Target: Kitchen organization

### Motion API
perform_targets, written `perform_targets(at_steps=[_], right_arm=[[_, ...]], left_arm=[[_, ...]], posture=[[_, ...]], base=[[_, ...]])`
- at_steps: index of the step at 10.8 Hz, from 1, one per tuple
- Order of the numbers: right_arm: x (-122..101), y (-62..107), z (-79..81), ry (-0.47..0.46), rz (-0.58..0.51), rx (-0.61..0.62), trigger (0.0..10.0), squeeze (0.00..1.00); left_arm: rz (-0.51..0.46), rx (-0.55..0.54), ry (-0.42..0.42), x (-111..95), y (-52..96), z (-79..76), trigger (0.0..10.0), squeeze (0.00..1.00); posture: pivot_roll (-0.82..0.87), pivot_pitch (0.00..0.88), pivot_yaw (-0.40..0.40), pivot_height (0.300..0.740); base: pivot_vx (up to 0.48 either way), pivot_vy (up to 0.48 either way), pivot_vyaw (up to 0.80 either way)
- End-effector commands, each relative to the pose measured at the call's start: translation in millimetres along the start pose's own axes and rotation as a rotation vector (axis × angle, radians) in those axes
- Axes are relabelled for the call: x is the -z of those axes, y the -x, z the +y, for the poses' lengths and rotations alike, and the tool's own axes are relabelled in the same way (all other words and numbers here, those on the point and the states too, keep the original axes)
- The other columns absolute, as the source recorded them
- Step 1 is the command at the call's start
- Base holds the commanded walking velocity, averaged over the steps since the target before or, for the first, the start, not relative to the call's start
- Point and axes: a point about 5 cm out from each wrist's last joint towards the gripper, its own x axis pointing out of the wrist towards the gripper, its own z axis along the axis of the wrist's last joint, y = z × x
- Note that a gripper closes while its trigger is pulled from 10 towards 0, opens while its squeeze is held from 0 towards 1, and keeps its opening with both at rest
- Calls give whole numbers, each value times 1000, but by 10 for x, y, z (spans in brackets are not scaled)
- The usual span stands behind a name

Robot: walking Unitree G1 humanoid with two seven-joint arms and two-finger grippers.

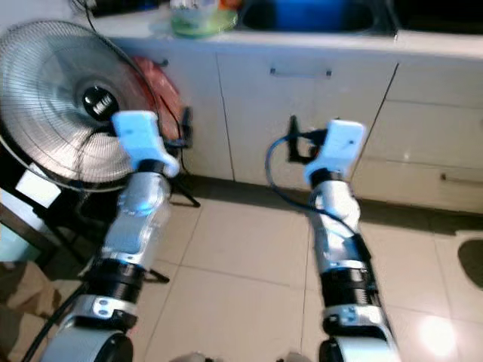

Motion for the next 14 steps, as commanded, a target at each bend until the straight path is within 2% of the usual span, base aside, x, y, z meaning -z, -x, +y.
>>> perform_targets(at_steps=[1,6,8,14], right_arm=[[-15,-12,81,-21,-6,-19,10000,0],[-9,-16,83,-16,-4,-22,10000,0],[0,-14,76,-14,3,-19,10000,0],[-22,-34,51,-13,-7,-4,10000,0]], left_arm=[[-3,-19,-15,-18,-19,68,10000,0],[-4,-21,-14,-18,-16,68,10000,0],[0,-18,-12,-8,-12,51,10000,0],[2,-23,-17,-13,-21,64,10000,0]], posture=[[-9,73,78,740],[-9,70,76,740],[-14,75,76,740],[-10,87,74,740]], base=[[322,0,-756],[328,0,0],[351,0,-800],[353,0,0]])
